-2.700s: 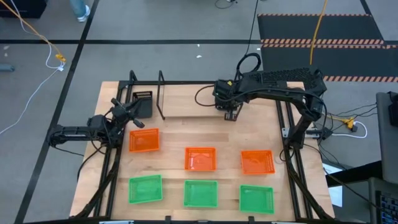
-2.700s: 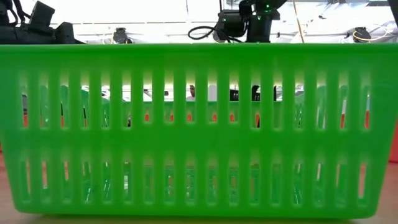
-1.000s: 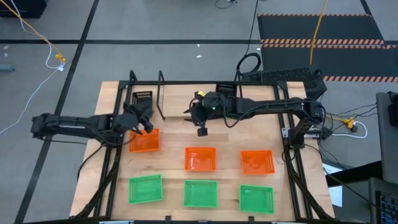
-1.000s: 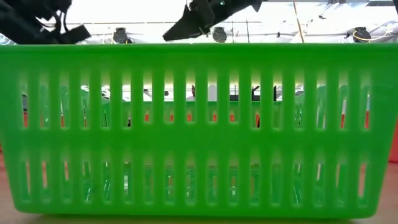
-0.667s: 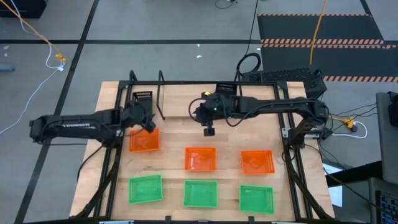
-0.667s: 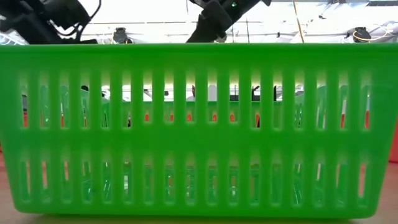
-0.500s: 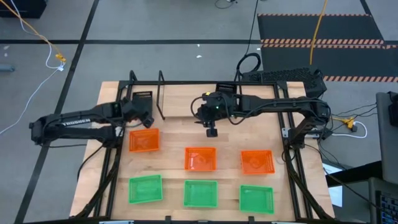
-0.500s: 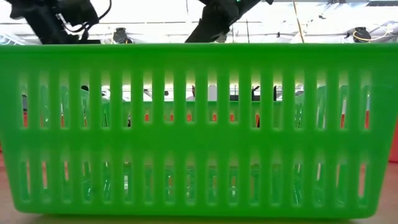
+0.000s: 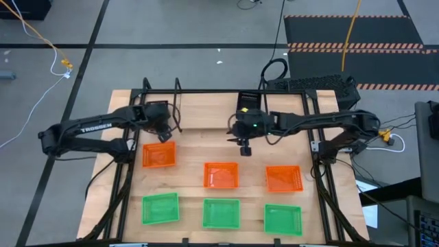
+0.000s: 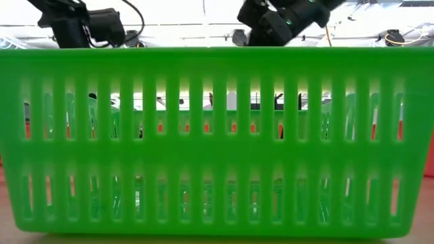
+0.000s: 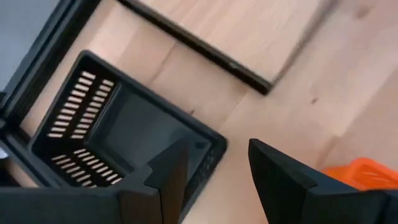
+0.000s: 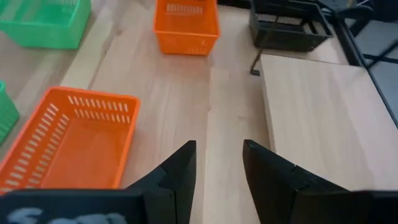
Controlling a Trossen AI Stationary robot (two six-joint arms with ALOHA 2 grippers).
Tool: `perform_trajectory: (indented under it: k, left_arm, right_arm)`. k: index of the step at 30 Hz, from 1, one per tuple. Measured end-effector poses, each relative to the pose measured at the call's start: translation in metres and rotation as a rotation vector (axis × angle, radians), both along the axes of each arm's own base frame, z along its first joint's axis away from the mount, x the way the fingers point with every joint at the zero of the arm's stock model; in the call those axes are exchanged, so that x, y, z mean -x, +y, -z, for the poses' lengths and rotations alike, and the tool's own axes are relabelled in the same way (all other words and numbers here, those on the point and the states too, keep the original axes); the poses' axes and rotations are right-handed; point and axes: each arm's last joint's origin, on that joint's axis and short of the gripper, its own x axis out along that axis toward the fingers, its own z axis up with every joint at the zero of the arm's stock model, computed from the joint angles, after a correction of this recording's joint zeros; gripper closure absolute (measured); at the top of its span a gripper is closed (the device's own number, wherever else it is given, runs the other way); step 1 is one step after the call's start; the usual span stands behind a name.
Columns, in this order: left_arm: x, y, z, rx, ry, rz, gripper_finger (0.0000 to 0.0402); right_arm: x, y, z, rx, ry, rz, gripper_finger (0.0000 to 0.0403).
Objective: Stack baskets on shelf by color
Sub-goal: Stack the black bin on top of the black bin on the shelf
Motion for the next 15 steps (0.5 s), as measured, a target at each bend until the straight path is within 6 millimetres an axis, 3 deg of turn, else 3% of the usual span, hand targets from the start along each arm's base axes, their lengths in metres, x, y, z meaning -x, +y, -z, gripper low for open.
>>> perform_trajectory:
  k: [9, 15]
  left_arm:
    - [-0.001, 0.016, 0.012, 0.012, 0.102, 0.013, 0.0229]
    - [0.0, 0.022, 0.014, 0.012, 0.131, 0.077, 0.0229]
  right_arm:
    - [0.047, 0.005, 0.008, -0.049, -0.095, 0.044, 0.0275]
    - [0.064, 0.006, 0.012, -0.06, -0.144, 0.06, 0.0275]
